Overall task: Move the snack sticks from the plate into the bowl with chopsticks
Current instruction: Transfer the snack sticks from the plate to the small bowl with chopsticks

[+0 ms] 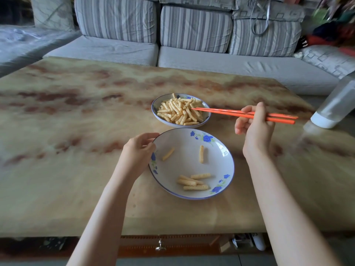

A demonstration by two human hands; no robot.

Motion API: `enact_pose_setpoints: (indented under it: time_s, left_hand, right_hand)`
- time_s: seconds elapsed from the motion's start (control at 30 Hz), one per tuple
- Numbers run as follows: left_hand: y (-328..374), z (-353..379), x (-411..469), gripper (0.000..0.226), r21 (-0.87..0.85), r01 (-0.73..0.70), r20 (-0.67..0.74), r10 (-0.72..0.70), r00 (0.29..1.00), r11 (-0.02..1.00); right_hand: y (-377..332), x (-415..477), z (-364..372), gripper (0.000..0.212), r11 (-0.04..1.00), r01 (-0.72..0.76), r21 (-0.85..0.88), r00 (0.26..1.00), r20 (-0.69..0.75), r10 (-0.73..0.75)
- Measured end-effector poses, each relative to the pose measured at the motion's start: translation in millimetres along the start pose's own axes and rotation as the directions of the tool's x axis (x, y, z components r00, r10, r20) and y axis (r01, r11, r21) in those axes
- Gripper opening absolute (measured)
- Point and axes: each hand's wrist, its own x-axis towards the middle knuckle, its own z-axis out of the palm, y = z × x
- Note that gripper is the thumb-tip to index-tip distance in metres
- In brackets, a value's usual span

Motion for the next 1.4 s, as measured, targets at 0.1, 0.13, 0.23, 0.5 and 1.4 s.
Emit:
enact_pose_setpoints:
  time_s: [0.1, 0.13, 0.23, 0.5, 1.4]
  left_hand:
    - [-0.3, 0.0, -0.2, 0.040, -0.015, 0.002, 0.005, -0.002, 1.000, 1.000]
    - [-0.3, 0.1, -0.3, 0.040, -0.014, 0.000, 0.004, 0.000, 1.000, 1.000]
    - [-0.3, 0.4, -0.3, 0.039, -0.007, -0.008, -0.001, 0.008, 1.000, 1.000]
    - [0.0, 0.6, -2.3, 0.041, 0.005, -0.010, -0.003, 0.010, 1.000, 1.000]
    - [1.1, 0.4, -3.1, 0.039, 0.012, 0.005, 0.005, -0.005, 1.000, 1.000]
  right_hand:
    - [-10.3, -0.2, -7.2, 0.041, 1.000, 0.028, 0.004, 1.000, 0.009, -0.028]
    - [-15.1, 0.2, -10.8, 0.041, 0.999, 0.039, 0.012, 0.999, 0.018, -0.039]
    - [-32.1, 2.0, -24.5, 0.041, 0.999, 0.040, 0.015, 0.996, 0.077, -0.041]
    - [-49.5, 6.6, -56.4, 0.047, 0.983, 0.031, -0.180, 0.955, 0.296, 0.024]
    - [-33.1, 0.2, -47.3, 0.044, 0.966, -0.105, -0.236, 0.927, 0.329, 0.181]
